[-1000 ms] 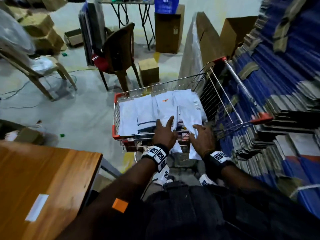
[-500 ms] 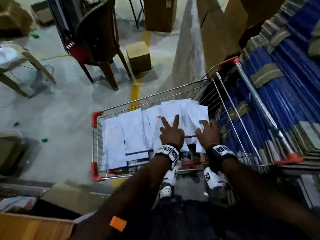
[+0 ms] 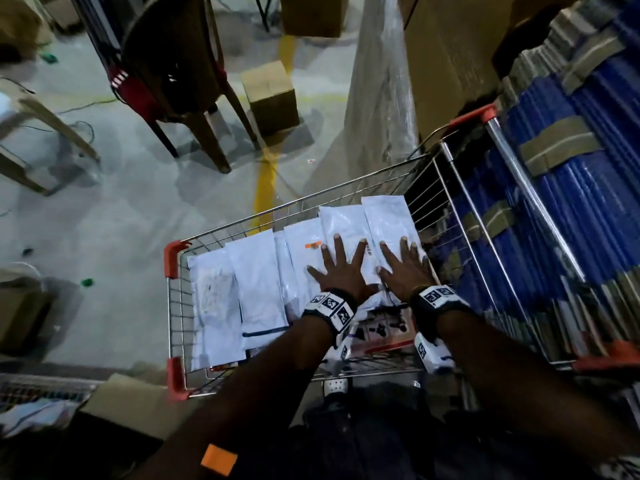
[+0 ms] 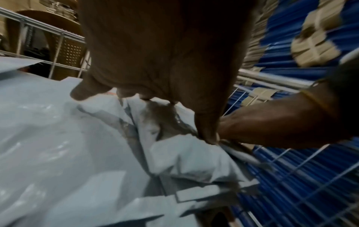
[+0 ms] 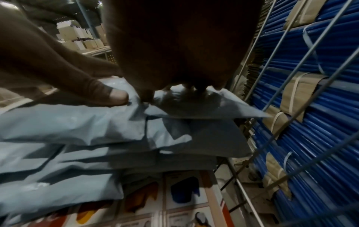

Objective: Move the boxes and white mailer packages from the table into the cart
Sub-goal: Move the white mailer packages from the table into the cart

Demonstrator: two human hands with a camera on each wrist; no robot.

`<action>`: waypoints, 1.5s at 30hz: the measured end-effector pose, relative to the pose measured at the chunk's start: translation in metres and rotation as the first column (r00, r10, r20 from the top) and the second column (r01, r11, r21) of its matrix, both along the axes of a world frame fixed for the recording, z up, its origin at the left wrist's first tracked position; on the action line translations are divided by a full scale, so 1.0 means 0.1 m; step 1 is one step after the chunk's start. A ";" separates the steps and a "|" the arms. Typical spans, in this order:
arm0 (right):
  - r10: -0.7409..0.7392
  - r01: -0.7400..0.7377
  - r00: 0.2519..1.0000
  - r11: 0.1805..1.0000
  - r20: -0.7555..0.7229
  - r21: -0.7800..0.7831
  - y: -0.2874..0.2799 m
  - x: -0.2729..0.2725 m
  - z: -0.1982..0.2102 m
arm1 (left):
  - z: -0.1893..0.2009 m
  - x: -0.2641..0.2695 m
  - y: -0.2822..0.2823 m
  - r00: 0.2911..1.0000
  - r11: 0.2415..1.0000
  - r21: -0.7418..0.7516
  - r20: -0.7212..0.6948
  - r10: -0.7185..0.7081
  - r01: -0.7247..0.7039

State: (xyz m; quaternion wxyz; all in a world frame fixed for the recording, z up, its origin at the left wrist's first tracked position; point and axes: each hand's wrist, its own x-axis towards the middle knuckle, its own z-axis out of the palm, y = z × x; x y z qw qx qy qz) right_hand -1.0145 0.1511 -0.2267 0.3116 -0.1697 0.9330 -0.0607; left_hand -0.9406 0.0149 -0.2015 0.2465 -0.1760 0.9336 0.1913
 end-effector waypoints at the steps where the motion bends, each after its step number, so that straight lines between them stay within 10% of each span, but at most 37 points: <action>1: 0.001 -0.001 1.000 1.000 0.031 -0.001 0.00 -0.03 -0.02 | -0.03 -0.06 -0.03 0.999 1.000 0.027 0.043 0.011 -0.012; 18: -0.127 0.092 0.987 0.950 -0.099 -0.298 0.07 0.71 0.72 | 0.42 0.52 -0.01 0.977 0.984 0.151 -0.176 0.123 -0.097; 45: 0.203 -0.257 0.965 0.870 -0.169 -0.421 0.38 4.92 1.48 | 0.92 5.46 0.65 0.692 0.859 0.216 -0.517 0.504 -0.464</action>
